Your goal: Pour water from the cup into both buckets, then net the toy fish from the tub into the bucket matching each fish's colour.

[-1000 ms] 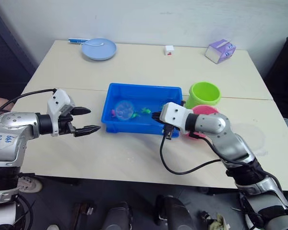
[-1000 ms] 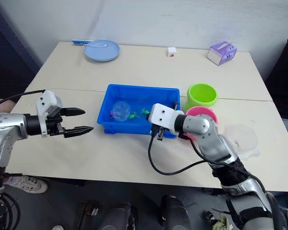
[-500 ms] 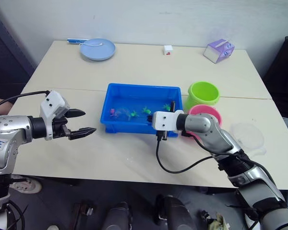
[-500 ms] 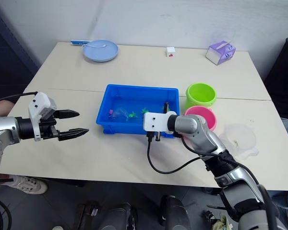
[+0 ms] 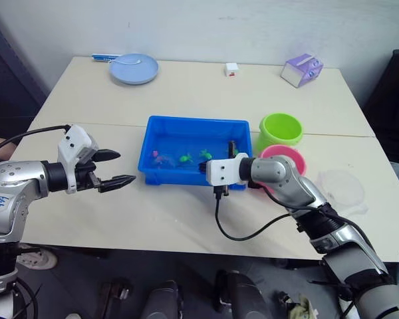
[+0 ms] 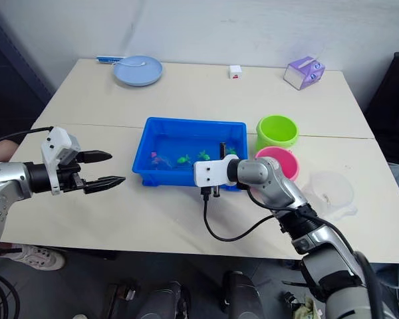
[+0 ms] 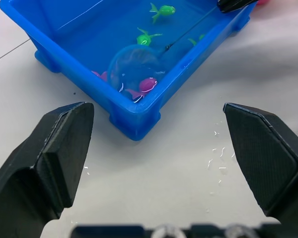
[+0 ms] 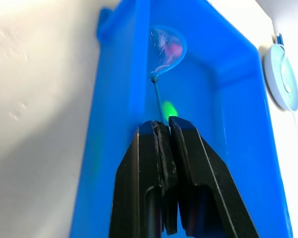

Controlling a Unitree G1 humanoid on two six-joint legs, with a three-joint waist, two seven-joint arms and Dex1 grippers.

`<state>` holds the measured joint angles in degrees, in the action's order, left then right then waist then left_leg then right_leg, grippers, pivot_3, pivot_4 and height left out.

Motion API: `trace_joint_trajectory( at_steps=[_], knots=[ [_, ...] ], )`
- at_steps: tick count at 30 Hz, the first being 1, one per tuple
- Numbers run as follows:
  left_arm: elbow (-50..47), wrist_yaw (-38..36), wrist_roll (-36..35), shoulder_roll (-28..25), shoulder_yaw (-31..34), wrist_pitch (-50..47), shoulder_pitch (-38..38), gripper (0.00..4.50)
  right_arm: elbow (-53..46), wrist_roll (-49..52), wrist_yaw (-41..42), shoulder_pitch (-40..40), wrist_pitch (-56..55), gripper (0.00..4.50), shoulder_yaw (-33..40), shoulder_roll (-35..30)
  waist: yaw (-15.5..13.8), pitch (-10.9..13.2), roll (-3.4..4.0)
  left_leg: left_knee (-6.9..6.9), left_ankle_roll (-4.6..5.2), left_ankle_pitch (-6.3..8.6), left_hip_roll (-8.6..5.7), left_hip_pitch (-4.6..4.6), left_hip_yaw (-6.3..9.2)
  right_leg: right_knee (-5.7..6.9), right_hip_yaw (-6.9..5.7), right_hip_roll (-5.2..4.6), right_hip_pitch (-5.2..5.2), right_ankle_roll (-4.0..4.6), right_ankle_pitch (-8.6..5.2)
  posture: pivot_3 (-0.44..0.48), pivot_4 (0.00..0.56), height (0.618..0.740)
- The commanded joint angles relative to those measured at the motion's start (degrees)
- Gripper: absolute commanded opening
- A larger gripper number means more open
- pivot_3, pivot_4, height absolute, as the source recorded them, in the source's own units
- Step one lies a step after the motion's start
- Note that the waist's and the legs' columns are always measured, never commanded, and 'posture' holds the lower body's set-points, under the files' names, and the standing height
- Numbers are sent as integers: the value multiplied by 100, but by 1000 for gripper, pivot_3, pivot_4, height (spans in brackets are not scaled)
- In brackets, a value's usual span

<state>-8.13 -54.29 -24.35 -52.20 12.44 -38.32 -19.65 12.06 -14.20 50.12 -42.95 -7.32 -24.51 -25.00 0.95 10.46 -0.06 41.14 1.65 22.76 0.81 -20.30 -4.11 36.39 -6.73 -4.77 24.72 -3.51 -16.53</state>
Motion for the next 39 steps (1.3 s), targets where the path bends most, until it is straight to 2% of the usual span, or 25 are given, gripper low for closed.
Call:
trace_joint_trajectory(
  at_steps=[1, 6, 14, 20, 23, 27, 31, 36, 39],
  knots=[
    [-19, 52, -58, 24, 117, 133, -52, 4500, -58, 489, 272, -116, 422, 756, 256, 151, 11, 0, 0, 0, 0, 0, 0, 0, 0, 0, 0, 0, 0, 0, 0, 0, 150, 739],
    [17, 109, -62, 100, 117, 204, -57, 4500, -354, 1210, 490, -136, 1710, 756, 718, 357, 63, 1, 1, -1, 0, 0, 1, -1, 2, 2, 0, -1, 1, 0, 0, 0, 150, 739],
    [94, 187, -227, 398, 82, 186, -297, 4500, -1000, 1705, 389, 78, 2849, 756, 1238, 175, 42, 1, 2, -3, 0, 0, 1, -2, 6, 2, 1, -2, 2, 0, 0, 0, 150, 739],
    [429, -18, -526, 894, -255, 69, -1030, 4500, -2346, 2202, 57, 706, 3943, 756, 2040, -269, -59, 1, 2, 2, 0, 0, -6, -7, 14, 2, 2, -3, 0, 0, 0, 0, 150, 739],
    [700, -179, -488, 1191, -595, 172, -1445, 4500, -3174, 2497, -171, 1119, 4553, 756, 2577, -536, -102, 1, 2, 2, 0, 0, -6, -7, 12, 2, 2, -1, 1, 0, 0, 0, 150, 739],
    [1346, -576, -394, 1812, -1148, 486, -2162, 4500, -4537, 2853, -577, 1889, 5523, 756, 3603, -973, -195, 1, 2, 4, 0, 0, -10, -10, 10, 0, 1, 7, 0, 0, 0, 0, 150, 739],
    [1915, -901, -274, 2347, -1539, 805, -2675, 4500, -5479, 3053, -847, 2553, 6252, 756, 4593, -1334, -221, 1, 2, 0, 0, 0, -11, -9, 1, -3, 4, 23, 2, 0, 0, 0, 150, 739],
    [2508, -1259, -134, 2901, -1844, 1165, -3105, 4500, -6326, 3011, -948, 3574, 6617, 756, 5713, -1694, -238, 1, 2, -2, 0, 0, -9, 0, -6, 2, 12, 26, 1, 0, 0, 0, 150, 739],
    [2860, -1431, -38, 3116, -1945, 1371, -3304, 4500, -6597, 2857, -1012, 4154, 6436, 756, 6027, -1865, -235, 1, 2, -4, 1, -1, -15, 0, -12, 1, 16, 31, 0, -1, 0, 0, 150, 739]
  ],
)
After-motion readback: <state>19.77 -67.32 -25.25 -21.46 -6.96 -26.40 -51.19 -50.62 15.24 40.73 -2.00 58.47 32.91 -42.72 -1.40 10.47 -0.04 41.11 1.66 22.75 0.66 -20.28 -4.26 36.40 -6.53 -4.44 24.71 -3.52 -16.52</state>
